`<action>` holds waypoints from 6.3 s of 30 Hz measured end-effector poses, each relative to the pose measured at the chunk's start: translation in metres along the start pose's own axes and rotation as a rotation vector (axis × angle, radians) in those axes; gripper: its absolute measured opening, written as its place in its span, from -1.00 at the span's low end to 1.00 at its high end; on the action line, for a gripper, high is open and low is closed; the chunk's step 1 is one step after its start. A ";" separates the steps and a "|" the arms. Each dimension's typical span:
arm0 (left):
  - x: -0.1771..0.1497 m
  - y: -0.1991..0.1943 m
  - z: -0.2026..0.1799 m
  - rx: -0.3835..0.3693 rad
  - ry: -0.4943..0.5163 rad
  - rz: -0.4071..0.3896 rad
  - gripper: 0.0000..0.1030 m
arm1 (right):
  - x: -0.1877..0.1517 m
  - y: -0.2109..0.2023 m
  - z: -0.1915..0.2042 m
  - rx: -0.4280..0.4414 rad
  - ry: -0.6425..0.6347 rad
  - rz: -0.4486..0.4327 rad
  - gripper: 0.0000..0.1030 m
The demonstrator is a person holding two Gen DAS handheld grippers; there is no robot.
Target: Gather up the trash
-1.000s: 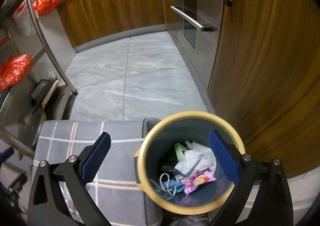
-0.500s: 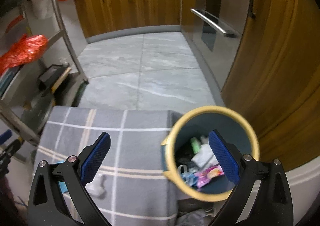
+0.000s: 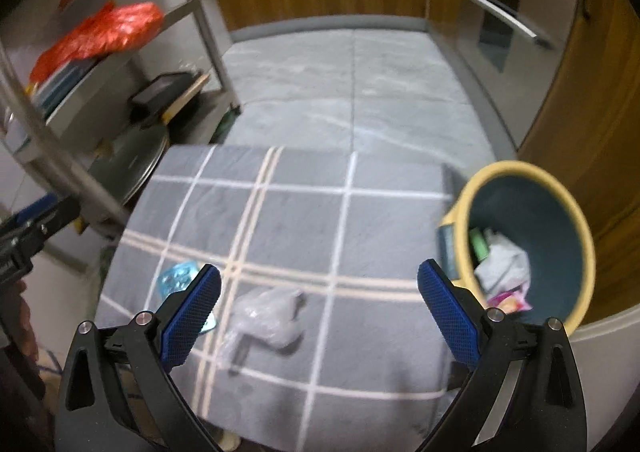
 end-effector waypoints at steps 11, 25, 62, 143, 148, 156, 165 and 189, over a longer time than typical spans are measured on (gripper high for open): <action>-0.036 0.030 0.004 0.030 0.108 0.153 0.89 | -0.030 0.043 0.054 0.040 -0.110 0.136 0.65; -0.090 0.103 0.009 0.089 -0.016 0.318 0.89 | -0.042 0.080 0.058 -0.007 -0.134 0.280 -0.71; -0.075 0.115 -0.038 0.100 0.050 0.180 0.37 | 0.007 0.045 0.008 -0.006 -0.008 0.123 -0.73; -0.017 -0.033 -0.217 -0.336 0.408 -0.056 0.89 | -0.072 -0.129 -0.135 -0.290 0.304 -0.294 0.90; -0.018 -0.039 -0.223 -0.346 0.443 -0.090 0.89 | -0.068 -0.137 -0.129 -0.313 0.282 -0.339 0.91; -0.009 -0.075 -0.222 -0.393 0.452 -0.275 0.89 | -0.067 -0.160 -0.130 -0.352 0.298 -0.472 0.91; -0.013 -0.079 -0.229 -0.413 0.493 -0.275 0.89 | -0.065 -0.157 -0.128 -0.346 0.286 -0.460 0.91; -0.013 -0.078 -0.228 -0.403 0.495 -0.268 0.89 | -0.068 -0.157 -0.129 -0.346 0.292 -0.460 0.91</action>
Point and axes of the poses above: each gripper's, at about its wrist camera, not at the fingertips, and y roughly the way its jaws point, z to its left, x to its top, the point moved 4 cm from there along y, roughly the way its jaws point, and after that the axes turned 11 degrees about -x, right-handed, at the moved point
